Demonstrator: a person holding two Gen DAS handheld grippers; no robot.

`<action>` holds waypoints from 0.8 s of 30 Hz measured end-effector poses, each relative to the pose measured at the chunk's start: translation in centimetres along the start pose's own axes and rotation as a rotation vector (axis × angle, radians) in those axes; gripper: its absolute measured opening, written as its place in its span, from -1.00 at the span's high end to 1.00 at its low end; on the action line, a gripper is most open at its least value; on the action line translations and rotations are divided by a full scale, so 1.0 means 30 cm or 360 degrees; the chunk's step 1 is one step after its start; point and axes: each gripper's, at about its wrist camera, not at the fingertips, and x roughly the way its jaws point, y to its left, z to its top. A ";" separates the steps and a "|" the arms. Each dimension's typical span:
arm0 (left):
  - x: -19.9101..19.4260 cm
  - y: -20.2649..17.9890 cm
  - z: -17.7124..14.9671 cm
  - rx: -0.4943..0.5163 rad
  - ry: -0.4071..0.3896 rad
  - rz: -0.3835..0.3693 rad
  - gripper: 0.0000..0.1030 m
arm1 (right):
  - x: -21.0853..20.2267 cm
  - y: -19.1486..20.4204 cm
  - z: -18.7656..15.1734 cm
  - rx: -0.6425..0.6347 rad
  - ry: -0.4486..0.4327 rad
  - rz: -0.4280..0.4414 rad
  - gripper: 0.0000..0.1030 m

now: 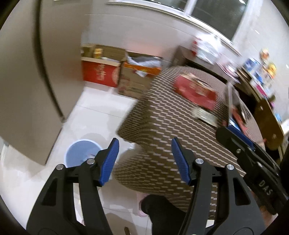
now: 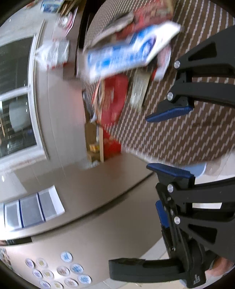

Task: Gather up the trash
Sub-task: 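Move both open tools back toward the table, then grasp the silver blister pack with the left tool while the right tool grasps the white-red wrapper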

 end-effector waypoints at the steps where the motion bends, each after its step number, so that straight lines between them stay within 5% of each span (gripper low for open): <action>1: 0.009 -0.037 -0.004 0.0029 0.0012 -0.0006 -0.17 | -0.007 -0.037 -0.010 0.0017 0.0010 -0.0017 0.09; 8: 0.063 -0.172 -0.019 0.0115 0.0071 0.0013 -0.22 | 0.005 -0.251 -0.071 0.0064 0.0145 -0.0114 0.09; 13: 0.085 -0.221 -0.015 0.0135 0.0090 0.0019 -0.23 | 0.051 -0.264 -0.037 0.0004 0.0203 -0.0068 0.09; 24: 0.144 -0.273 0.003 0.0163 0.0137 0.0016 -0.28 | 0.078 -0.261 0.006 -0.0150 0.0184 -0.0215 0.09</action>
